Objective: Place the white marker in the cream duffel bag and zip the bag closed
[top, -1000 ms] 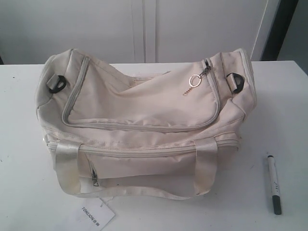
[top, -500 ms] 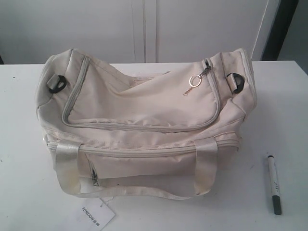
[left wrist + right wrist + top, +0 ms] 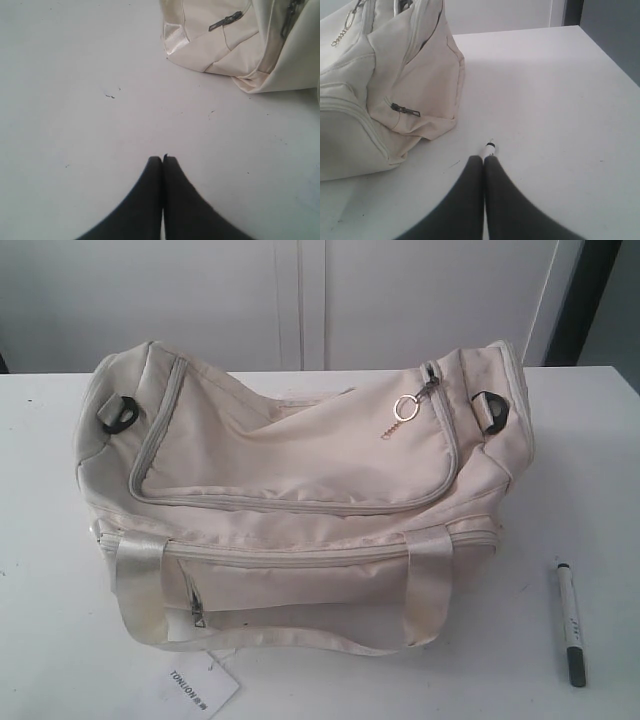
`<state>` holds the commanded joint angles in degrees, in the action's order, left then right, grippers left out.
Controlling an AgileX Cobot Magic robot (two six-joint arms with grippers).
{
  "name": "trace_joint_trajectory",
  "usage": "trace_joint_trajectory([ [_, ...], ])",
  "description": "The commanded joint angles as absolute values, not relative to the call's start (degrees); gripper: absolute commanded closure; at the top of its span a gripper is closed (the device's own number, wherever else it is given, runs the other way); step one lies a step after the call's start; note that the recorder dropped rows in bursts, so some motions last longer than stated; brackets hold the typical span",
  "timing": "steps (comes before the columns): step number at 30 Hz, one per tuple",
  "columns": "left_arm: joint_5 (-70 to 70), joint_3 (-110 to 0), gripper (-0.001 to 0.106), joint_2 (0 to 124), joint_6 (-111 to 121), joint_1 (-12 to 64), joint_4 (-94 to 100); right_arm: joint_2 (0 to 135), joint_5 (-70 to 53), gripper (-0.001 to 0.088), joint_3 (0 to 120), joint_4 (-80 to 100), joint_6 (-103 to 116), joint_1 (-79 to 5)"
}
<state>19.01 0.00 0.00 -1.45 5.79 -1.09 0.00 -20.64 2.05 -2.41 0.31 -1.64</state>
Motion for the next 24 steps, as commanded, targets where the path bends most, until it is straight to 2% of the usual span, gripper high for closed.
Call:
trace_joint_trajectory([
  [24,19.0,0.0,0.105,0.0,-1.5,5.8,-1.1,0.0,-19.7,0.0868,3.4,-2.5,0.3,-1.6],
])
